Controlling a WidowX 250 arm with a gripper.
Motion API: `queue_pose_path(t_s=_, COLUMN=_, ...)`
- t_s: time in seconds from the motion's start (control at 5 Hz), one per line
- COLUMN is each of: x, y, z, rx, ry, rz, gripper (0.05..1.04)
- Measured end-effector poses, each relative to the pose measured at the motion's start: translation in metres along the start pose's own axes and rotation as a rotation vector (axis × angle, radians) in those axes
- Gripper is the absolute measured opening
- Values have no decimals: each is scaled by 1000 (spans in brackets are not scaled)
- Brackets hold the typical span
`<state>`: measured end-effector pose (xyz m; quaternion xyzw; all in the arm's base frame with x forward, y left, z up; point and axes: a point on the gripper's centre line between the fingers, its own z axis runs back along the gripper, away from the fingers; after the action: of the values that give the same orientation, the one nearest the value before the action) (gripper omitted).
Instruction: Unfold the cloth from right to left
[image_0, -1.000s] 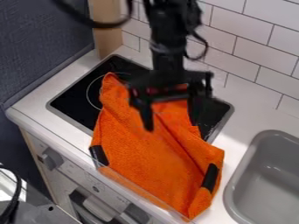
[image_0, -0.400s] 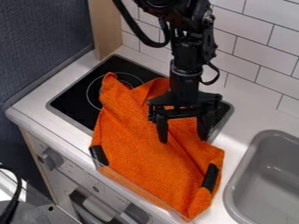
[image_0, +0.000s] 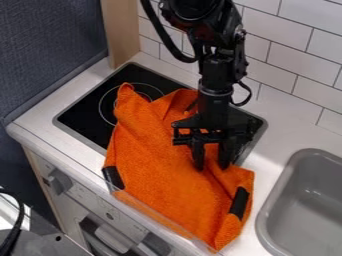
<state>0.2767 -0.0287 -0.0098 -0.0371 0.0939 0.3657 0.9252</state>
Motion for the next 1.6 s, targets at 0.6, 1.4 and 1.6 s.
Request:
queue_pose_path(t_s=0.6, x=-1, y=5, z=10, rx=16, ry=-12, rz=-3, gripper=51)
queue_pose_path(t_s=1.4, x=-56, y=-87, z=57, rx=-154, ry=-86, rz=-383, gripper=51)
queue_pose_path(t_s=1.6, x=-75, y=-111, z=42, rx=-149, ry=-54, rz=-467, gripper=51)
